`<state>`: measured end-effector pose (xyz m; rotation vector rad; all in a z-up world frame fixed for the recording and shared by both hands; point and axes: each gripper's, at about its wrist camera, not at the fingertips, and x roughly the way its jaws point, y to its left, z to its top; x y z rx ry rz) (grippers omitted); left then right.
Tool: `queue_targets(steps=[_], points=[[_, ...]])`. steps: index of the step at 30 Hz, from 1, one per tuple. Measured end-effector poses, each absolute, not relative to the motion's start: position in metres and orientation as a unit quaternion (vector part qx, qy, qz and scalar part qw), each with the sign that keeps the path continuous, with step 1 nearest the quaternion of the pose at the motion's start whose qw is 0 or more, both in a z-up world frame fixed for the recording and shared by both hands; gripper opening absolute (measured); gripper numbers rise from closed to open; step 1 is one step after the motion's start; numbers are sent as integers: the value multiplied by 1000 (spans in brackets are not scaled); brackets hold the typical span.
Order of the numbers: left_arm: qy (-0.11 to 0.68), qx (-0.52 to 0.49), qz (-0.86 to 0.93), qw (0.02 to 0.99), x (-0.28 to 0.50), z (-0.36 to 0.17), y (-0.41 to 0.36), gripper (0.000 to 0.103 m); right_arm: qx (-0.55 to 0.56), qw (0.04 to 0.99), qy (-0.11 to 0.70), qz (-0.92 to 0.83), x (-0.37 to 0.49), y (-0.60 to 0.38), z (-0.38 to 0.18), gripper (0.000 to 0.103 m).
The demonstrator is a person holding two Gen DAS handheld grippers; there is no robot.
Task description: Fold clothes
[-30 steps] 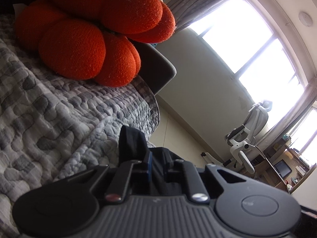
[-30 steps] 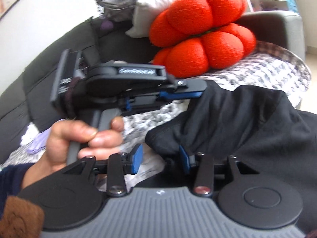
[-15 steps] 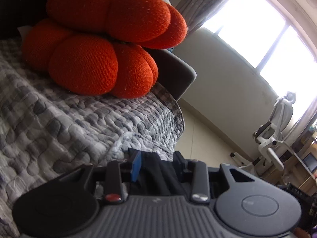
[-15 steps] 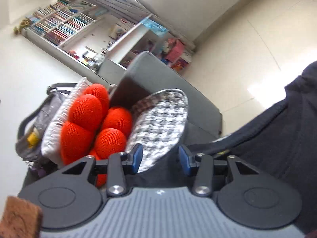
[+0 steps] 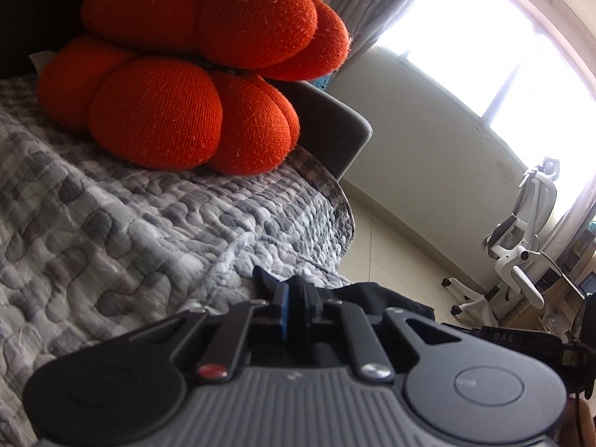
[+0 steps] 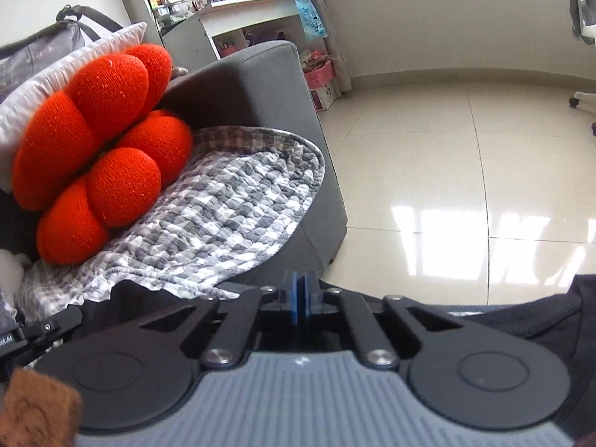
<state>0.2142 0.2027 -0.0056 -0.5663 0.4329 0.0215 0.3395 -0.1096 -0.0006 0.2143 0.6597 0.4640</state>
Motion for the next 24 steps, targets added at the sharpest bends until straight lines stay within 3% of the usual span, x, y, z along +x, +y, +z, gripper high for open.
queue_targets(steps=[6, 10, 11, 12, 13, 16, 22, 24], points=[[132, -302, 15, 944, 193, 2, 209, 5, 135, 941, 246, 188, 333, -122, 17, 4], [156, -304, 23, 940, 199, -1, 210, 7, 97, 921, 321, 196, 349, -108, -6, 5], [161, -308, 24, 937, 200, -1, 211, 12, 102, 925, 309, 196, 347, -111, -2, 6], [163, -312, 26, 936, 200, -2, 213, 24, 109, 927, 299, 196, 345, -115, 0, 8], [163, -316, 29, 934, 199, -2, 215, 44, 118, 926, 299, 195, 344, -119, -1, 9], [166, -305, 28, 937, 199, 0, 213, 60, 145, 927, 288, 195, 339, -128, 1, 11], [189, -254, 42, 948, 206, 4, 199, 63, 156, 926, 275, 208, 324, -131, 5, 14], [199, -243, 41, 949, 209, 4, 197, 56, 156, 924, 277, 214, 323, -130, 4, 14]])
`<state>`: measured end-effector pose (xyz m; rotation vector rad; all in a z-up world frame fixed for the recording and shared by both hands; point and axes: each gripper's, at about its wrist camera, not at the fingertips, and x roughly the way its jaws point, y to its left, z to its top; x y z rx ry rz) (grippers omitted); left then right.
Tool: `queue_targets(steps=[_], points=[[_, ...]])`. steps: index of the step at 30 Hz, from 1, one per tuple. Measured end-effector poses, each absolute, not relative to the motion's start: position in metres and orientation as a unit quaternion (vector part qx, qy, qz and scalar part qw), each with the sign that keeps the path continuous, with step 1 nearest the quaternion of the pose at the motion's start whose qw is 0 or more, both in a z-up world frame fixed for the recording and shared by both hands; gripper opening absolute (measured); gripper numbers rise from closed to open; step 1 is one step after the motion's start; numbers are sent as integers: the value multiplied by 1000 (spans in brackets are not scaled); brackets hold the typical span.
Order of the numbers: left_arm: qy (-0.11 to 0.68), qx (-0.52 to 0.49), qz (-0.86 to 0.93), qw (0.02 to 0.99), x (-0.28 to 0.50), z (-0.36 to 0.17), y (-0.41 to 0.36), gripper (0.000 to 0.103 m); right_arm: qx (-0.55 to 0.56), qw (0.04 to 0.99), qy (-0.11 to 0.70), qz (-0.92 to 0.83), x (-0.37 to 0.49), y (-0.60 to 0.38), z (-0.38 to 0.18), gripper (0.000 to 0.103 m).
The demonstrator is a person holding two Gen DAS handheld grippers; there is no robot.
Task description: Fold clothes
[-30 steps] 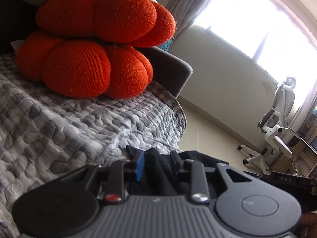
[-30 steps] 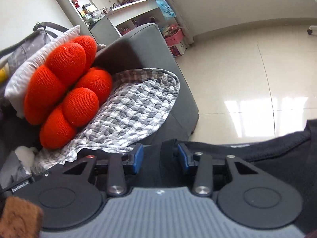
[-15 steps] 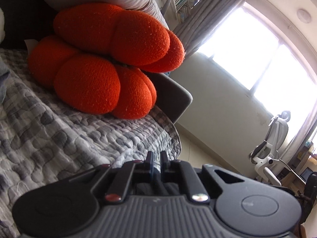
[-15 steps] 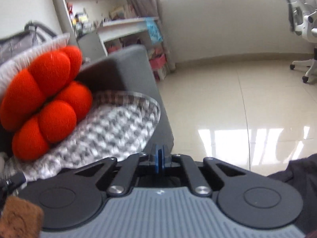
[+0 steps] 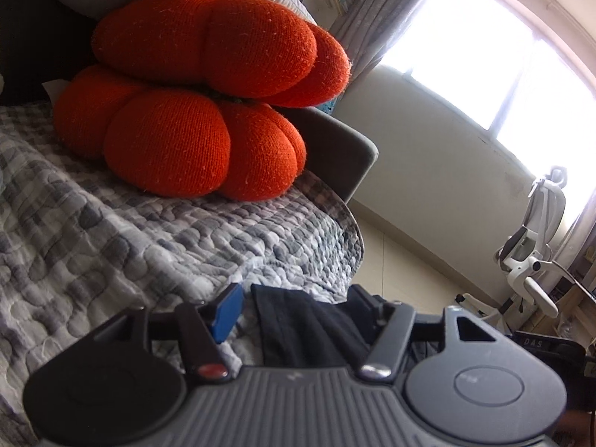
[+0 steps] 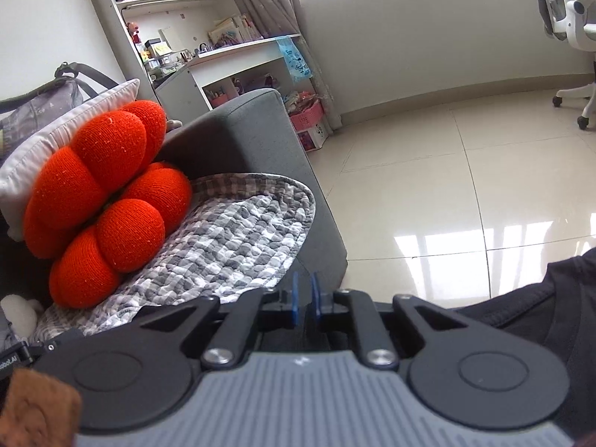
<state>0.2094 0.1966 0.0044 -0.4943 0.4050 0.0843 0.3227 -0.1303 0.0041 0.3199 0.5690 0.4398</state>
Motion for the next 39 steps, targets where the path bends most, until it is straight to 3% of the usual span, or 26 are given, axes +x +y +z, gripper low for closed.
queue_targets(steps=[1, 3, 6, 13, 27, 30, 32, 33, 34, 37, 39], points=[[205, -238, 40, 949, 212, 5, 195, 40, 153, 923, 280, 216, 323, -129, 3, 14], [216, -223, 36, 950, 216, 6, 191, 21, 148, 922, 281, 220, 322, -128, 3, 14], [225, -195, 33, 954, 221, 9, 183, 3, 147, 921, 281, 227, 322, -127, 4, 14], [183, -176, 47, 966, 220, 37, 184, 2, 162, 919, 276, 231, 321, -135, 4, 14], [227, -255, 47, 939, 234, 0, 208, 4, 182, 909, 287, 240, 325, -141, -1, 14], [229, -257, 44, 938, 224, 7, 208, 15, 216, 895, 295, 255, 330, -151, -6, 15], [230, -253, 42, 939, 214, 15, 206, 23, 258, 879, 304, 261, 335, -163, -11, 24], [231, -250, 41, 939, 209, 19, 205, 36, 288, 870, 306, 257, 337, -172, -14, 33], [230, -247, 39, 940, 197, 22, 202, 49, 320, 860, 306, 254, 337, -183, -18, 36], [233, -233, 29, 944, 160, 29, 193, 52, 374, 840, 310, 243, 334, -200, -22, 36], [247, -222, 23, 943, 140, 26, 185, 52, 343, 851, 324, 231, 325, -197, -14, 36]])
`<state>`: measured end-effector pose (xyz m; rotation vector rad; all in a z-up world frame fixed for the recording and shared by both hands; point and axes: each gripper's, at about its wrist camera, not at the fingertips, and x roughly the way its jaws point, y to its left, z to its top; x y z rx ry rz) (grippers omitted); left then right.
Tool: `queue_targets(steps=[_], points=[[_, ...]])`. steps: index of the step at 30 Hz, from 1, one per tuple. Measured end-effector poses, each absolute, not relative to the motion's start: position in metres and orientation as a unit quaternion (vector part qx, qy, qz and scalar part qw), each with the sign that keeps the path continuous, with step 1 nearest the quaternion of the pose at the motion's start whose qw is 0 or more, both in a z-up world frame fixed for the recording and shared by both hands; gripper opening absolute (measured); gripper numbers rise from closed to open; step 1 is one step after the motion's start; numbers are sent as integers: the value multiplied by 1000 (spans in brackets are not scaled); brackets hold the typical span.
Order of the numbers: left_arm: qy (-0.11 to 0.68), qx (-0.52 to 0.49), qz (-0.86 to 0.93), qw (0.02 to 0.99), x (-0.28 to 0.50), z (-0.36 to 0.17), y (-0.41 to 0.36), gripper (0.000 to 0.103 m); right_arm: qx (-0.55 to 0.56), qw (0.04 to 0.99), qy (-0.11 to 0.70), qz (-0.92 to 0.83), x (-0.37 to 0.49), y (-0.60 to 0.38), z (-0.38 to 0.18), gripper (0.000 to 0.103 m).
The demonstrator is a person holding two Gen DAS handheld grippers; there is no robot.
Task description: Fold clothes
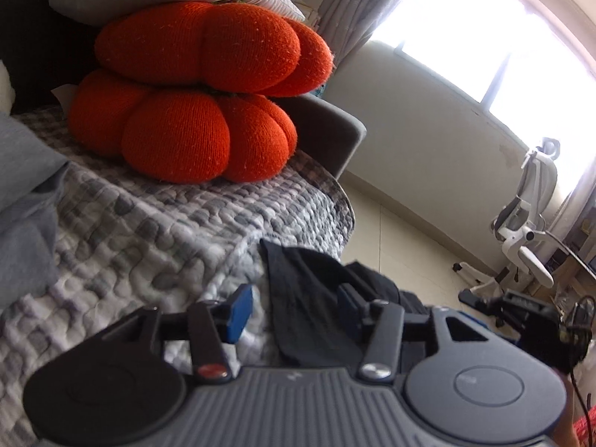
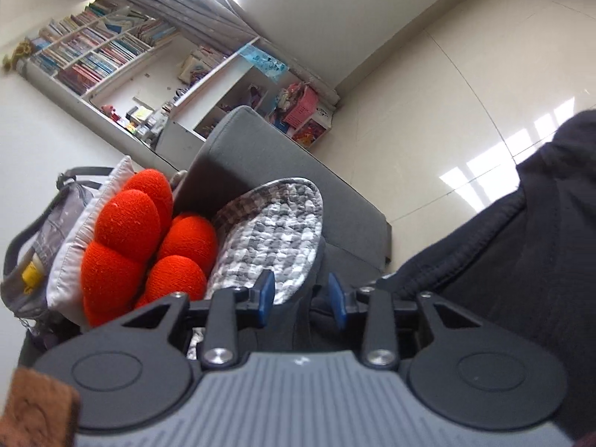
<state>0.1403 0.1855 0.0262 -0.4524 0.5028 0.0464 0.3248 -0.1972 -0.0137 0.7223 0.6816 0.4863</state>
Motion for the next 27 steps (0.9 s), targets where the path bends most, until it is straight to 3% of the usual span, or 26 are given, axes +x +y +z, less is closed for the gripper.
queue_targets(steps=[9, 10, 12, 13, 15, 20, 22, 27], points=[[275, -210, -3, 938, 137, 11, 153, 50, 149, 901, 333, 236, 227, -193, 16, 49], [281, -194, 7, 940, 142, 8, 149, 39, 136, 905, 331, 230, 219, -203, 16, 49], [284, -166, 17, 944, 144, 6, 143, 29, 128, 912, 328, 212, 207, -230, 17, 49], [284, -166, 14, 944, 142, 7, 144, 19, 127, 915, 327, 199, 203, -246, 18, 49], [285, -168, 8, 943, 138, 8, 148, 15, 147, 919, 327, 166, 202, -287, 19, 49], [285, -169, 3, 944, 132, 8, 154, 12, 227, 915, 326, 73, 194, -392, 16, 45], [283, -166, 4, 945, 128, 9, 154, 11, 234, 916, 325, 16, 188, -424, 15, 54], [282, -158, 13, 946, 121, 15, 156, 11, 278, 905, 319, 32, 187, -448, 5, 54]])
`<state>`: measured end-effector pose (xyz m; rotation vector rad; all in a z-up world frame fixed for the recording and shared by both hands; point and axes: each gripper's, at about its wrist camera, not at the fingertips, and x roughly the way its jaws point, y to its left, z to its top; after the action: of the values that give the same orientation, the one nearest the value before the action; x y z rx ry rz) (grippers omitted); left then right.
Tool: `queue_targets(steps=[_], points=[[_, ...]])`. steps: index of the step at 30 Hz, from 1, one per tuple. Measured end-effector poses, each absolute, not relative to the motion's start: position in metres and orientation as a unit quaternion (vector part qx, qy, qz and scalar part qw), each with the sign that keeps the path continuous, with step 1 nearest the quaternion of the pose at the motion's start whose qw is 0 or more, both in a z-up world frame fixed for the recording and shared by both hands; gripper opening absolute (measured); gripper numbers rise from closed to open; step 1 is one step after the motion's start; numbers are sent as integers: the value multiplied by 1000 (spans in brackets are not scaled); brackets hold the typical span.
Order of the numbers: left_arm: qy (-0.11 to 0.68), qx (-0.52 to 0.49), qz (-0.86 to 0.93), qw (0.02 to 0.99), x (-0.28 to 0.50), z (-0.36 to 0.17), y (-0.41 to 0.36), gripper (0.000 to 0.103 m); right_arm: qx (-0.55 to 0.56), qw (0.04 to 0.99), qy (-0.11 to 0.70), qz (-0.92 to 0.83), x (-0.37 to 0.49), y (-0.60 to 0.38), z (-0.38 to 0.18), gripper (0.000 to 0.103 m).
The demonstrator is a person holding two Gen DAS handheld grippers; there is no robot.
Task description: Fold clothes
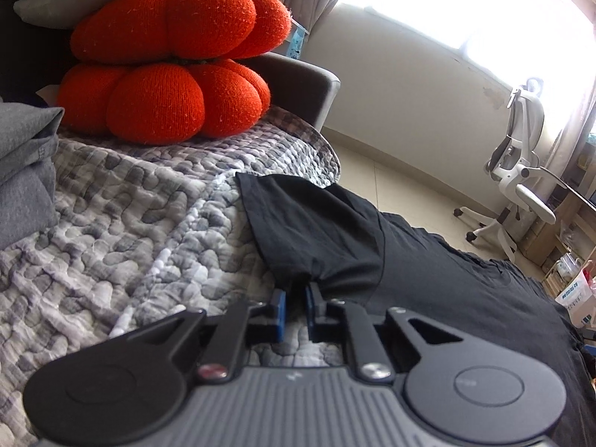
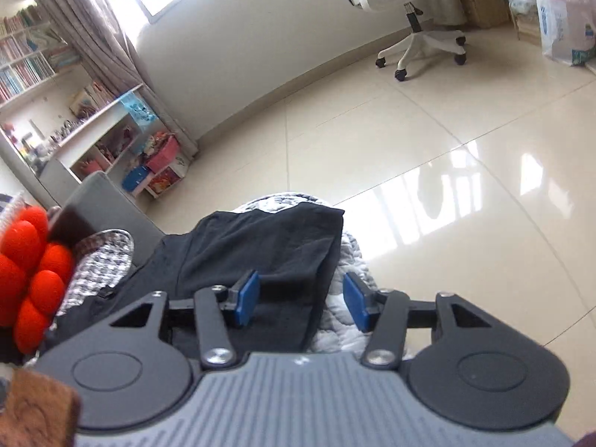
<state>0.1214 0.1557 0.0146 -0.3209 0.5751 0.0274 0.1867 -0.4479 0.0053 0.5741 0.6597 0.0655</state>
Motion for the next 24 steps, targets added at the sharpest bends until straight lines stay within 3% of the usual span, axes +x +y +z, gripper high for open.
queue_targets(steps=[11, 12, 13, 15, 17, 19, 24], points=[[270, -165, 0, 949, 112, 36, 155, 16, 262, 908, 328, 18, 241, -450, 5, 55], [268, -159, -8, 950, 116, 38, 148, 17, 252, 909, 331, 14, 244, -447, 4, 44], [266, -152, -16, 952, 120, 40, 140, 18, 243, 911, 332, 13, 246, -443, 3, 25], [265, -139, -34, 954, 127, 38, 126, 19, 227, 918, 326, 8, 243, -437, 7, 3], [271, -128, -56, 952, 136, 33, 114, 21, 203, 928, 313, -8, 239, -433, 11, 2], [295, -130, -79, 943, 147, 21, 107, 32, 184, 937, 296, -33, 234, -435, 16, 0], [305, -162, -97, 933, 155, 6, 112, 31, 147, 941, 300, -55, 232, -439, 13, 0]])
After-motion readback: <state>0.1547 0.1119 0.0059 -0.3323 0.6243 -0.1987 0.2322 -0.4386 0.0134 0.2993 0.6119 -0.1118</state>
